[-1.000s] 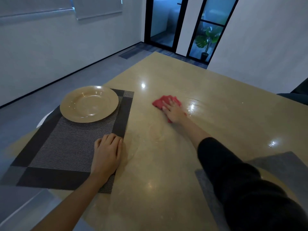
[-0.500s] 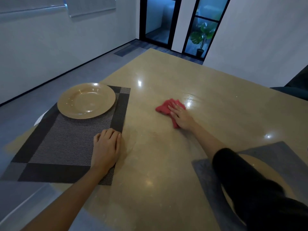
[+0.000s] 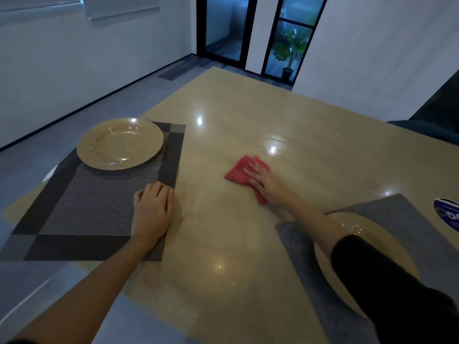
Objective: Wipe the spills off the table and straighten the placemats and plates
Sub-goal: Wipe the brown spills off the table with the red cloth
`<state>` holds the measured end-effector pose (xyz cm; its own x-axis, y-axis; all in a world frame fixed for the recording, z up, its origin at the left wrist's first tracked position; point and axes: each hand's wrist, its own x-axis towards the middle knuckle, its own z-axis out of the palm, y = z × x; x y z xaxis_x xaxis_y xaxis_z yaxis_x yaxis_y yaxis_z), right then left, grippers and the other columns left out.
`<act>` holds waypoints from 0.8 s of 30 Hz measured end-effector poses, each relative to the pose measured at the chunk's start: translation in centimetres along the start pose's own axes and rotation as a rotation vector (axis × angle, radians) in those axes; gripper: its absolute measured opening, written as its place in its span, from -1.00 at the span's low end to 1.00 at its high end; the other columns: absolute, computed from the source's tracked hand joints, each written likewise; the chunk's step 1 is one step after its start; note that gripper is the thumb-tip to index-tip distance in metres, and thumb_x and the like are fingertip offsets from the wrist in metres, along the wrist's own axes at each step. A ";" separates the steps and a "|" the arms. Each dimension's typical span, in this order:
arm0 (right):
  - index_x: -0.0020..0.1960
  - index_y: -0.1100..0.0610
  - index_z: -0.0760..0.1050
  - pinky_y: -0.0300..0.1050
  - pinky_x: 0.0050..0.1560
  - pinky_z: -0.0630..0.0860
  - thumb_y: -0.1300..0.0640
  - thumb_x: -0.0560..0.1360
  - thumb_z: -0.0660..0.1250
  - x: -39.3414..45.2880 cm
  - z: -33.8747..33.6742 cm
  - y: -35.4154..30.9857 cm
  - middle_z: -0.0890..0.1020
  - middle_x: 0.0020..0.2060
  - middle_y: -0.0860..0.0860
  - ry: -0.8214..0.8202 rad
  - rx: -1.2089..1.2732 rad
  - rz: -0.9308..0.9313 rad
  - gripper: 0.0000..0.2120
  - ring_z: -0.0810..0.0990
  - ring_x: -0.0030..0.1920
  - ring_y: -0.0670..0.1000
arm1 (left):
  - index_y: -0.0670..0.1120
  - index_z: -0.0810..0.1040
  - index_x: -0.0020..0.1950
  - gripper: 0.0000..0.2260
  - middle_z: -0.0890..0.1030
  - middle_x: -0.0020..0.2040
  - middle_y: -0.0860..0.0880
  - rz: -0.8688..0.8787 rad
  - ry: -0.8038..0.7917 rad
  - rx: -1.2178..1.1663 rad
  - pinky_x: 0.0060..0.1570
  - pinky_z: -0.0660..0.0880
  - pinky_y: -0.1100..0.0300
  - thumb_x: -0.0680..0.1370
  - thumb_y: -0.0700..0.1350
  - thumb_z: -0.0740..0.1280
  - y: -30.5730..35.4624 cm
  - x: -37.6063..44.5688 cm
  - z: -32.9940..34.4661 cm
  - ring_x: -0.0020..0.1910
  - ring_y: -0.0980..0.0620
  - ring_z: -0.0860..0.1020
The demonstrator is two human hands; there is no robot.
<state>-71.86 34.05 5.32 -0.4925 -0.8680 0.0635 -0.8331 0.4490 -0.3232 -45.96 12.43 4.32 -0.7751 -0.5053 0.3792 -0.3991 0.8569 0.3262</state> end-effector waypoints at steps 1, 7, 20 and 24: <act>0.48 0.10 0.24 0.09 0.51 -0.02 -0.33 0.52 -0.33 1.3 0.6 -0.3 0.16 0.52 0.10 0.026 -0.057 0.063 -0.22 0.05 0.54 0.11 | -0.09 0.54 0.01 -0.66 0.50 -0.06 -0.01 -0.004 -0.002 -0.005 0.07 0.30 0.02 0.63 -0.01 -0.01 0.0 0.0 0.0 -0.03 -0.02 0.45; 0.52 -0.05 0.11 0.16 0.50 -0.11 -0.13 0.61 -0.07 0.7 3.9 -7.3 0.05 0.55 0.01 -0.029 -0.131 0.015 -0.51 -0.03 0.55 0.04 | -0.08 0.53 0.02 -0.66 0.49 -0.05 -0.01 0.012 -0.021 -0.014 0.09 0.30 0.00 0.64 -0.01 0.00 -0.1 -0.1 -0.1 -0.01 -0.03 0.45; 0.08 0.23 0.58 -0.06 -0.12 0.61 0.16 0.60 0.21 -6.8 -7.8 -8.9 0.69 -0.20 0.14 0.242 0.981 0.322 -0.78 0.66 -0.22 0.03 | -0.08 0.54 -0.02 -0.71 0.51 -0.05 -0.02 0.027 0.024 -0.011 0.06 0.29 0.01 0.63 -0.04 0.04 -0.1 -0.1 -0.1 -0.02 -0.03 0.45; 0.06 0.06 0.62 -0.23 -0.13 0.52 0.18 0.58 0.24 -8.3 -9.4 -11.0 0.70 -0.20 0.04 0.380 0.779 0.234 -0.81 0.63 -0.23 -0.14 | -0.08 0.52 -0.03 -0.71 0.49 -0.06 -0.02 0.026 0.020 0.001 0.05 0.28 0.01 0.63 -0.03 0.03 -0.2 -0.1 0.0 -0.04 -0.02 0.43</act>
<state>-60.99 38.32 17.21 -0.7934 -0.5818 0.1789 -0.3619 0.2145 -0.9072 -45.84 12.32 4.19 -0.7754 -0.4849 0.4045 -0.3796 0.8698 0.3152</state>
